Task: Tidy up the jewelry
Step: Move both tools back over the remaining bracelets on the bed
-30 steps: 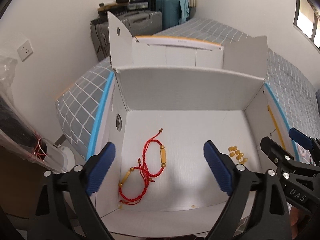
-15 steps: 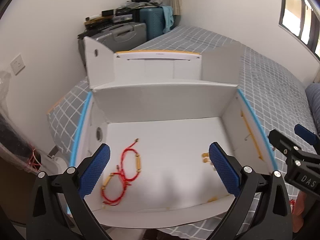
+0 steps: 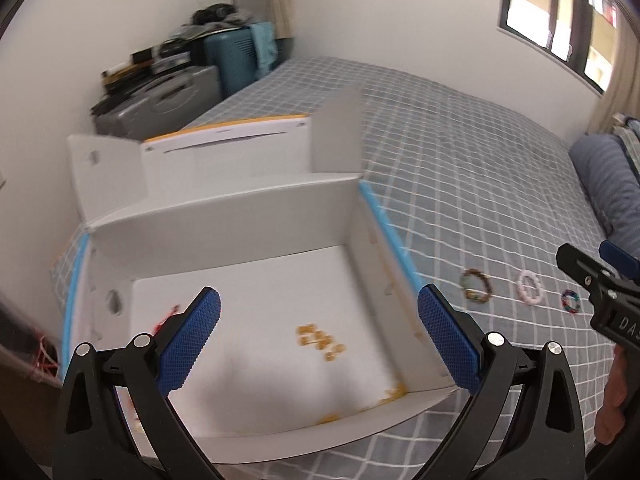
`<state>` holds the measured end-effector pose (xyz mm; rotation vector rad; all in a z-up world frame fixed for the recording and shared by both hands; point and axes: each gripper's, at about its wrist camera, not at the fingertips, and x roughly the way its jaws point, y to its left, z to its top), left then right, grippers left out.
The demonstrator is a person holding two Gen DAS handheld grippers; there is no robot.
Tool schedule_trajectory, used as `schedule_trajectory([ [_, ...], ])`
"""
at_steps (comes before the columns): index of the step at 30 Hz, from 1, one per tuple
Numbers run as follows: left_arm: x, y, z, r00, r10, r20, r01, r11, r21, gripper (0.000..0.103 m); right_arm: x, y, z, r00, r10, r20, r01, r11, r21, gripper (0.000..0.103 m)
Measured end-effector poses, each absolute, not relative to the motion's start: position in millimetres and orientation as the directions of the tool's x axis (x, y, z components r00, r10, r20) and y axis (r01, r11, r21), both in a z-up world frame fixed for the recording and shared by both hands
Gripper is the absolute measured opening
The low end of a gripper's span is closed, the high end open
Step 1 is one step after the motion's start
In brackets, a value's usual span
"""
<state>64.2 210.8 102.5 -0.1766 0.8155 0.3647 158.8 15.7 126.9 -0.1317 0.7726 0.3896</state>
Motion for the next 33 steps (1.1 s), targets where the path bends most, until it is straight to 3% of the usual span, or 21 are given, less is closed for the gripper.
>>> schedule_trajectory([
  [19, 155.2, 91.5, 82.1, 0.639, 0.108, -0.761, -0.185, 0.983, -0.016, 0.097, 225.2, -150.2, 85.7, 0.667, 0.087, -0.74, -0.167, 0.985, -0.034, 0.095],
  [33, 218.3, 52.0, 16.3, 0.585, 0.048, -0.81, -0.124, 0.992, -0.031, 0.097, 287.3, -207.7, 4.2, 0.54, 0.058, -0.84, -0.108, 0.994, -0.002, 0.095],
])
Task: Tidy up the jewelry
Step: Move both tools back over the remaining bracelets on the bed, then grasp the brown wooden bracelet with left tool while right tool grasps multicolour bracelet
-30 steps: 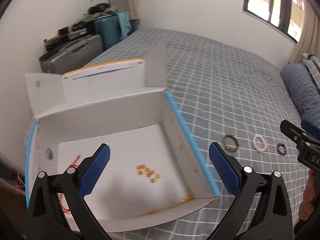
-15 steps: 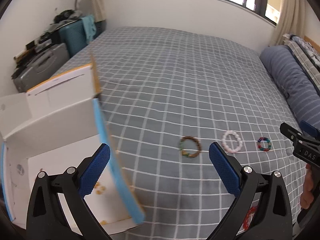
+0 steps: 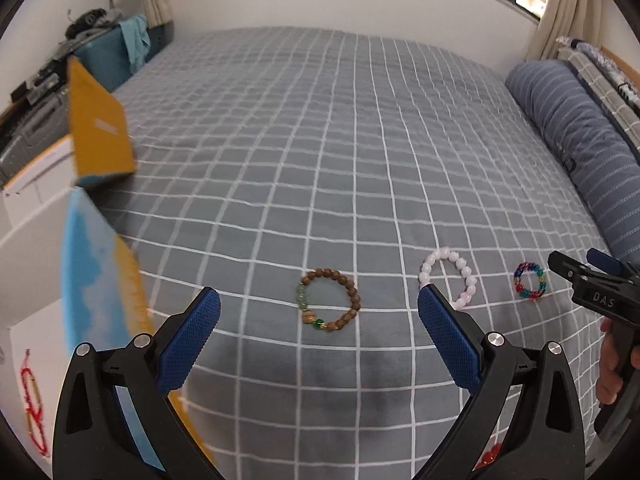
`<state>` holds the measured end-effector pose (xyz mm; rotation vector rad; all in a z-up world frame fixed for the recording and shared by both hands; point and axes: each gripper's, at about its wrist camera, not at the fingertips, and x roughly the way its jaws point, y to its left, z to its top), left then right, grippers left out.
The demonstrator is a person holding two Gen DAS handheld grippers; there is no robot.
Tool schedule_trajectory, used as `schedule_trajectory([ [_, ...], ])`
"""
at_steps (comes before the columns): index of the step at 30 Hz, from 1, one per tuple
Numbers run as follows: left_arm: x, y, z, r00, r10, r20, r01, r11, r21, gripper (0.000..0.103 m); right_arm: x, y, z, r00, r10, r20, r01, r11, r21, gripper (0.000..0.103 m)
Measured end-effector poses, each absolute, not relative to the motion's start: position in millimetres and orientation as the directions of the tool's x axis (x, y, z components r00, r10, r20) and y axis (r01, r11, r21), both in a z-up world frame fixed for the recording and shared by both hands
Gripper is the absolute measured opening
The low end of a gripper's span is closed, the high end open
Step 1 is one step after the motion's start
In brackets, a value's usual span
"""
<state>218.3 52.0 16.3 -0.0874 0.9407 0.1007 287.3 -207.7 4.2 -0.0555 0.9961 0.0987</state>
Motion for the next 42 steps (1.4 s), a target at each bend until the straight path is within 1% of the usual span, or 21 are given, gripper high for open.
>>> schedule_trajectory([
  [12, 255.5, 50.6, -44.9, 0.493, 0.03, -0.869, -0.099, 0.995, -0.022, 0.097, 318.8, -215.7, -48.5, 0.429, 0.057, -0.902, -0.076, 0.997, 0.026, 0.095],
  [25, 274.9, 61.7, -74.1, 0.439, 0.049, -0.897, -0.108, 0.994, 0.002, 0.097, 328.9, -217.4, -62.3, 0.387, 0.066, -0.92, -0.065, 0.997, 0.045, 0.095],
  [28, 276.2, 62.5, -76.1, 0.436, 0.051, -0.899, -0.106, 0.994, 0.004, 0.096, 330.2, -216.8, -64.4, 0.381, 0.074, -0.922, -0.069, 0.996, 0.051, 0.095],
  [30, 276.0, 62.8, -75.6, 0.432, 0.046, -0.901, -0.106, 0.994, 0.0, 0.092, 330.7, -216.1, -65.1, 0.378, 0.074, -0.923, -0.072, 0.996, 0.05, 0.092],
  [32, 273.8, 60.6, -73.1, 0.428, 0.039, -0.903, -0.11, 0.994, -0.009, 0.084, 331.5, -215.7, -65.9, 0.372, 0.076, -0.925, -0.073, 0.996, 0.052, 0.088],
  [33, 274.0, 60.9, -73.0, 0.427, 0.037, -0.904, -0.11, 0.994, -0.011, 0.082, 331.1, -215.4, -66.2, 0.37, 0.077, -0.926, -0.071, 0.996, 0.054, 0.086],
  [35, 273.5, 60.6, -71.6, 0.424, 0.028, -0.905, -0.104, 0.994, -0.019, 0.071, 330.8, -215.1, -66.4, 0.368, 0.081, -0.926, -0.07, 0.996, 0.059, 0.083],
  [36, 273.4, 61.0, -71.1, 0.423, 0.025, -0.906, -0.102, 0.995, -0.02, 0.068, 330.8, -214.6, -67.0, 0.365, 0.079, -0.928, -0.071, 0.996, 0.056, 0.08],
  [38, 272.9, 60.9, -70.3, 0.42, 0.018, -0.907, -0.096, 0.995, -0.025, 0.058, 331.4, -214.6, -67.2, 0.363, 0.071, -0.929, -0.072, 0.996, 0.049, 0.077],
  [39, 272.7, 61.0, -69.9, 0.419, 0.018, -0.908, -0.091, 0.996, -0.023, 0.056, 331.5, -214.5, -67.4, 0.363, 0.069, -0.929, -0.071, 0.996, 0.047, 0.074],
  [41, 272.3, 59.9, -70.1, 0.419, 0.022, -0.908, -0.09, 0.996, -0.018, 0.048, 332.3, -215.9, -67.5, 0.36, 0.066, -0.931, -0.07, 0.997, 0.043, 0.07],
  [42, 272.1, 59.1, -70.2, 0.418, 0.023, -0.908, -0.088, 0.996, -0.015, 0.046, 332.8, -216.7, -67.3, 0.358, 0.064, -0.932, -0.069, 0.997, 0.042, 0.067],
])
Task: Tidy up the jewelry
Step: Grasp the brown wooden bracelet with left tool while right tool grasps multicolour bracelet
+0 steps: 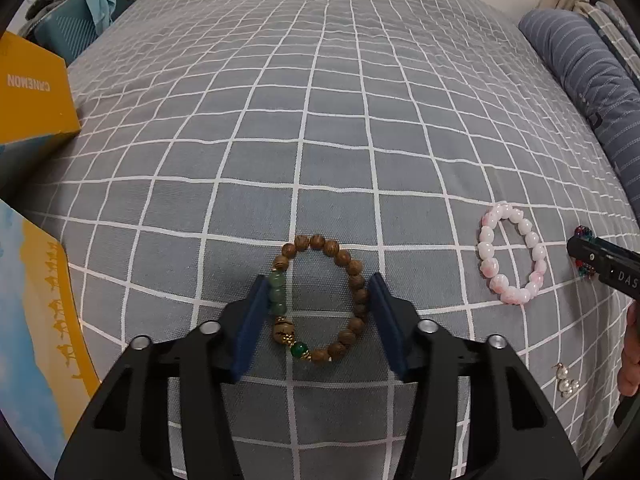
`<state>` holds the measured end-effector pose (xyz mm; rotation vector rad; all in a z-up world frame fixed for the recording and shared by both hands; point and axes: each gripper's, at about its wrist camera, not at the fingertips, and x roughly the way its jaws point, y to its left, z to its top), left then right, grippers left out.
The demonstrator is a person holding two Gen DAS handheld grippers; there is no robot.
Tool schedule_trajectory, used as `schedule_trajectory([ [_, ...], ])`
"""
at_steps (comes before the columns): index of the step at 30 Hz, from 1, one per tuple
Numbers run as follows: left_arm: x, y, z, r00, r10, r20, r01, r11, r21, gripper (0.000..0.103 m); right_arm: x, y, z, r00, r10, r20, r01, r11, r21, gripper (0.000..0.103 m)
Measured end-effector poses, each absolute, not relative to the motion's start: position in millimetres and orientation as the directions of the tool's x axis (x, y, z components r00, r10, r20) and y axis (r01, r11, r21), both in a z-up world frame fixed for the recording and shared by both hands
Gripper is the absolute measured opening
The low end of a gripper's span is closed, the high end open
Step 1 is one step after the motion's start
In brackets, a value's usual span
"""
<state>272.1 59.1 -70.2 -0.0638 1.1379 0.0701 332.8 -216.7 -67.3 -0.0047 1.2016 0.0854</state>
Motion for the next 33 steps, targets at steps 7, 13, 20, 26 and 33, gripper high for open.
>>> schedule_trajectory([
  [7, 271.8, 56.2, -69.0, 0.408, 0.036, -0.912, -0.084, 0.996, 0.001, 0.02, 333.1, -218.0, -65.4, 0.341, 0.065, -0.938, -0.06, 0.997, 0.047, 0.045],
  [13, 271.2, 58.1, -67.5, 0.404, 0.033, -0.914, -0.087, 0.996, -0.002, 0.016, 332.0, -217.5, -64.0, 0.336, 0.058, -0.94, -0.056, 0.998, 0.041, 0.023],
  [20, 268.1, 61.1, -65.9, 0.4, 0.025, -0.916, -0.097, 0.995, -0.015, 0.016, 330.9, -220.8, -62.4, 0.337, 0.062, -0.939, -0.037, 0.998, 0.052, 0.019],
  [26, 266.1, 61.9, -62.0, 0.407, 0.026, -0.913, -0.099, 0.995, -0.015, 0.015, 328.3, -221.3, -58.7, 0.345, 0.061, -0.937, -0.025, 0.998, 0.056, 0.018],
  [33, 263.2, 61.4, -54.9, 0.416, 0.029, -0.909, -0.099, 0.995, -0.014, 0.015, 326.1, -221.1, -52.2, 0.356, 0.05, -0.933, -0.02, 0.999, 0.046, 0.007],
])
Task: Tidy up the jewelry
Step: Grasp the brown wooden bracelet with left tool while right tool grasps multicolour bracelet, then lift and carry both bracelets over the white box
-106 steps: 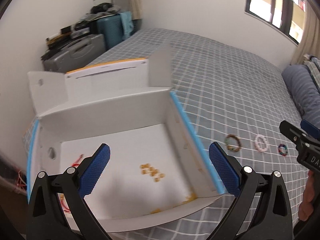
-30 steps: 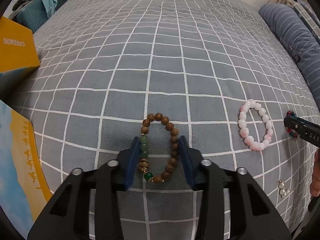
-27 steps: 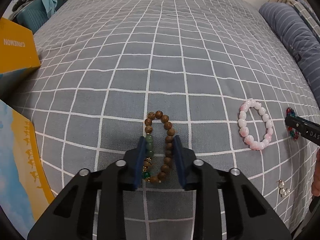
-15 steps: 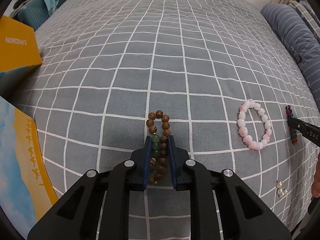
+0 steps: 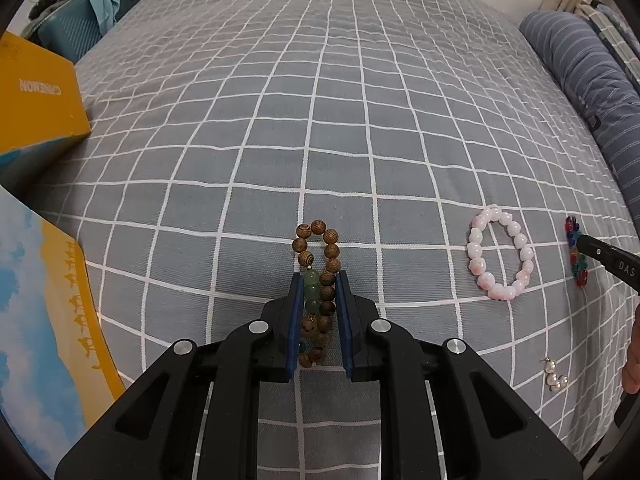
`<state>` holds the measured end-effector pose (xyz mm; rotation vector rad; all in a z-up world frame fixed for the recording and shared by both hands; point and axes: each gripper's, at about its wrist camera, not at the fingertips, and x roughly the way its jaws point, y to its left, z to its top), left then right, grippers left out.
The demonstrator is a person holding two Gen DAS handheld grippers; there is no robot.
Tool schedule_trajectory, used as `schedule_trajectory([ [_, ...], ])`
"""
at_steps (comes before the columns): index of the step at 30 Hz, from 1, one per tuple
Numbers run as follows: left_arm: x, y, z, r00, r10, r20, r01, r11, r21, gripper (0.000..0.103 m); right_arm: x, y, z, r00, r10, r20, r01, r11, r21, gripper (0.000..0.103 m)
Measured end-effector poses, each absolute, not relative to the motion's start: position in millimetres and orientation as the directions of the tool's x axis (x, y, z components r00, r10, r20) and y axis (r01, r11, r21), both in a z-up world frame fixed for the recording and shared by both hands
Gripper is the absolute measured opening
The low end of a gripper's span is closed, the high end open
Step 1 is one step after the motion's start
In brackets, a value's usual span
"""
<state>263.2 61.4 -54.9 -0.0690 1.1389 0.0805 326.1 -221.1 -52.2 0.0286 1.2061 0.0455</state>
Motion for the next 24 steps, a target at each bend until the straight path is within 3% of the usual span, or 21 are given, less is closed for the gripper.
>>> schedule_trajectory([
  [5, 262.3, 61.7, -55.6, 0.417, 0.029, -0.909, -0.1, 0.995, -0.014, 0.015, 325.9, -223.2, -55.6, 0.35, 0.043, -0.936, -0.004, 0.999, 0.044, 0.015],
  [6, 262.0, 61.5, -56.5, 0.415, 0.029, -0.909, -0.101, 0.995, -0.014, 0.015, 326.4, -224.2, -56.5, 0.351, 0.049, -0.935, -0.003, 0.999, 0.051, 0.027],
  [8, 261.6, 61.9, -57.8, 0.413, 0.03, -0.91, -0.101, 0.995, -0.013, 0.015, 326.0, -225.3, -57.3, 0.361, 0.06, -0.931, 0.007, 0.998, 0.067, 0.037],
  [15, 262.2, 62.9, -58.3, 0.413, 0.031, -0.91, -0.102, 0.995, -0.012, 0.015, 327.3, -217.2, -53.0, 0.378, 0.091, -0.921, -0.003, 0.995, 0.097, 0.042],
  [21, 261.9, 64.0, -59.0, 0.413, 0.031, -0.91, -0.107, 0.994, -0.014, 0.015, 330.0, -208.9, -60.0, 0.352, 0.089, -0.932, -0.023, 0.996, 0.086, 0.042],
  [24, 261.7, 64.3, -59.1, 0.412, 0.031, -0.911, -0.107, 0.994, -0.014, 0.015, 328.5, -204.9, -63.0, 0.347, 0.073, -0.935, -0.033, 0.997, 0.065, 0.021],
])
